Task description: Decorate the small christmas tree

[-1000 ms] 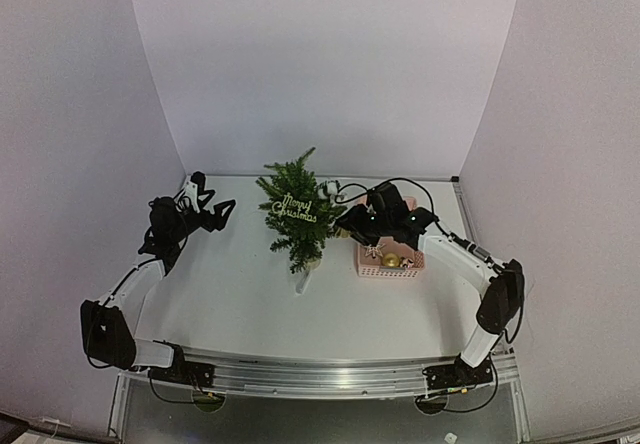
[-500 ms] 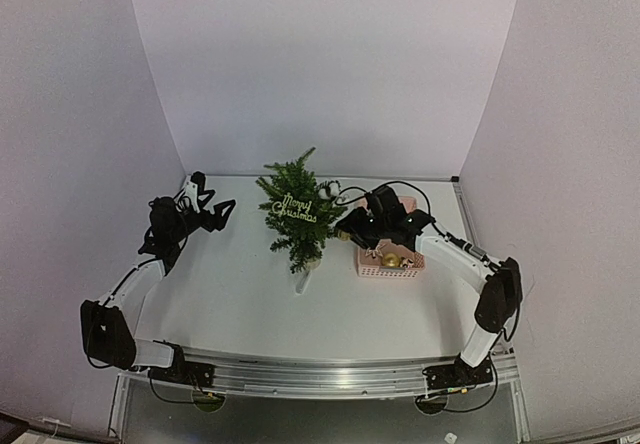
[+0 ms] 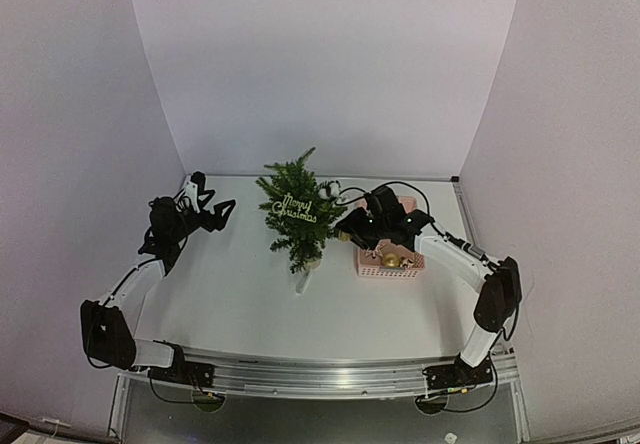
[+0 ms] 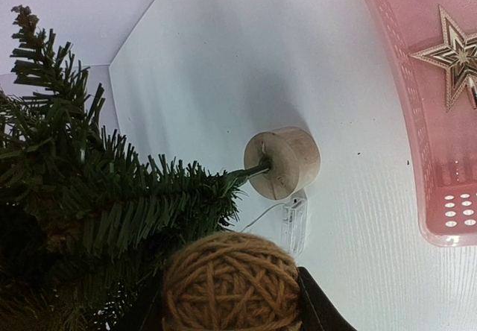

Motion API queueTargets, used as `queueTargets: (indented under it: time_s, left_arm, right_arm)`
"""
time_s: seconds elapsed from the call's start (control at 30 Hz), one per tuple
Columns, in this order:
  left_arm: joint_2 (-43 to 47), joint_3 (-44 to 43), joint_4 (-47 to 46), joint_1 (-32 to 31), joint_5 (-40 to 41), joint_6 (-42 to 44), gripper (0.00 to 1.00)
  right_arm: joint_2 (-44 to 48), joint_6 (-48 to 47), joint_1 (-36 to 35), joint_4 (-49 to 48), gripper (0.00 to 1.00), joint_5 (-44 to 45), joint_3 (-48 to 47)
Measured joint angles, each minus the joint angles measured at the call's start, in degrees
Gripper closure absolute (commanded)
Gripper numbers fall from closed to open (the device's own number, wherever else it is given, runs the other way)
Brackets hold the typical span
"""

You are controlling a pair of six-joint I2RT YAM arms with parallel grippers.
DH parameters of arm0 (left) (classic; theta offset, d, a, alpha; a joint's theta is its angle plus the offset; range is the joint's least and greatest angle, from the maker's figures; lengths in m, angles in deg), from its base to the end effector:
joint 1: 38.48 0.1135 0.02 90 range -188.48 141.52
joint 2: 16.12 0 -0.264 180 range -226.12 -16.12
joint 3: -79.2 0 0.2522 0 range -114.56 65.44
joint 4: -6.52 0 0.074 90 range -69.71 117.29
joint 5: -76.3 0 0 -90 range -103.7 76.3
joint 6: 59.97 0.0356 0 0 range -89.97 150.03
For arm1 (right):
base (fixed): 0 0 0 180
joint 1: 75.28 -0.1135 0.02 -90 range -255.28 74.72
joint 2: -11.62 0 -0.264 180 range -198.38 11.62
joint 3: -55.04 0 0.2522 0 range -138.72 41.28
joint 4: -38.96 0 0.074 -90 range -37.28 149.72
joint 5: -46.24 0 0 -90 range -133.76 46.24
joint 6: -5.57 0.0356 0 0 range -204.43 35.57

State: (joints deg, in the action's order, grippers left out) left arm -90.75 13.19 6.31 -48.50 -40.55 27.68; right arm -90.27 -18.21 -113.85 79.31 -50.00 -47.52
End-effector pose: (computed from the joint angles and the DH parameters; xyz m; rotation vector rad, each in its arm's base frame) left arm 0.2966 -0.0687 0.3148 0.4626 1.6709 -0.5609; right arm 0.3187 0.2591 0.3049 0.5352 2.4425 1.0133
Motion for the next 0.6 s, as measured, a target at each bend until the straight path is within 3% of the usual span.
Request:
queueTargets:
  time_s: [0.6]
  left_arm:
    - [1.0,0.0,0.0,0.0,-1.7,0.8,0.13]
  right_arm:
    - [4.3,-1.2,-0.1,0.4,1.0,0.0,1.9]
